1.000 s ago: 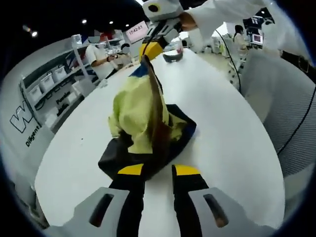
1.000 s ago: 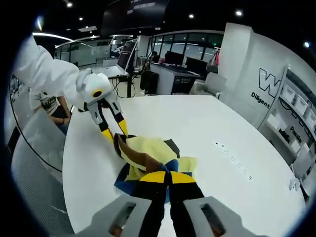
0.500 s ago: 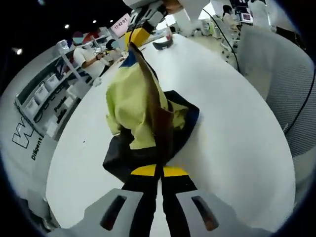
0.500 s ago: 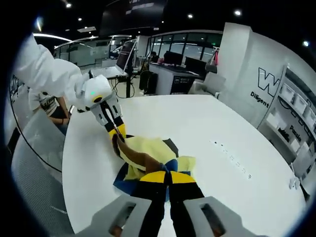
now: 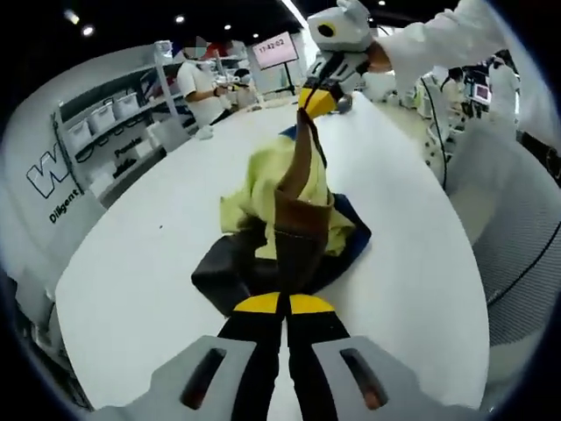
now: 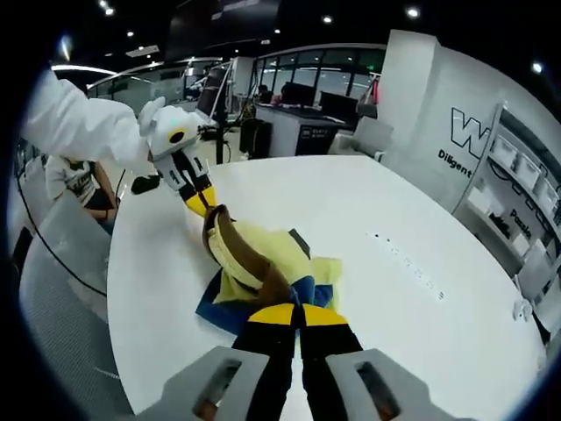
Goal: Fold the garment on the visible template until the final outline fits inside the template.
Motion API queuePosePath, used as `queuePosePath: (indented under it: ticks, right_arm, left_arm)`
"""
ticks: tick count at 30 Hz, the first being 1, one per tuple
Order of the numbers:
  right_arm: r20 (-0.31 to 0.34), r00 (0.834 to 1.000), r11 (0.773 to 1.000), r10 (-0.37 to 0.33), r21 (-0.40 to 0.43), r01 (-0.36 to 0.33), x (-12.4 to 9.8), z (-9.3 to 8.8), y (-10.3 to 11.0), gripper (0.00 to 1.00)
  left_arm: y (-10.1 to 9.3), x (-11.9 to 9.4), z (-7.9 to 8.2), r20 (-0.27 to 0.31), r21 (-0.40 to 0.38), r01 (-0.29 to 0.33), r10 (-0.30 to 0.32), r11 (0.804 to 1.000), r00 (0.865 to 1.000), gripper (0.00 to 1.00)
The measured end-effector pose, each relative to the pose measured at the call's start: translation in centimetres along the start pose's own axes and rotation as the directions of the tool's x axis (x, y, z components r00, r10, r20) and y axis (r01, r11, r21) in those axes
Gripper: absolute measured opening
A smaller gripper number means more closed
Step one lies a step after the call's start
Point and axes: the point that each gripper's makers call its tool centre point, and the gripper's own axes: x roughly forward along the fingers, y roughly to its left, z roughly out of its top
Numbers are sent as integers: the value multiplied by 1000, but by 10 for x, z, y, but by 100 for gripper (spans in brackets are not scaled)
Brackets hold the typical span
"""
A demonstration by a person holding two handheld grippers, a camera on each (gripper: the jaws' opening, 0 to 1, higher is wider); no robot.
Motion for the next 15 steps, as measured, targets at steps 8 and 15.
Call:
queuePosePath:
  ticks: [8, 15]
  right_arm:
    - [-10, 1000, 1000, -2, 12, 2, 2, -6, -1, 0]
    - [-15, 1000, 1000, -5, 18, 6, 1, -10, -3, 0]
  left_arm:
    - [10, -9, 12, 2, -29, -47, 47, 998, 999, 0]
    - [16, -16, 22, 54, -94, -70, 76, 993, 996, 0]
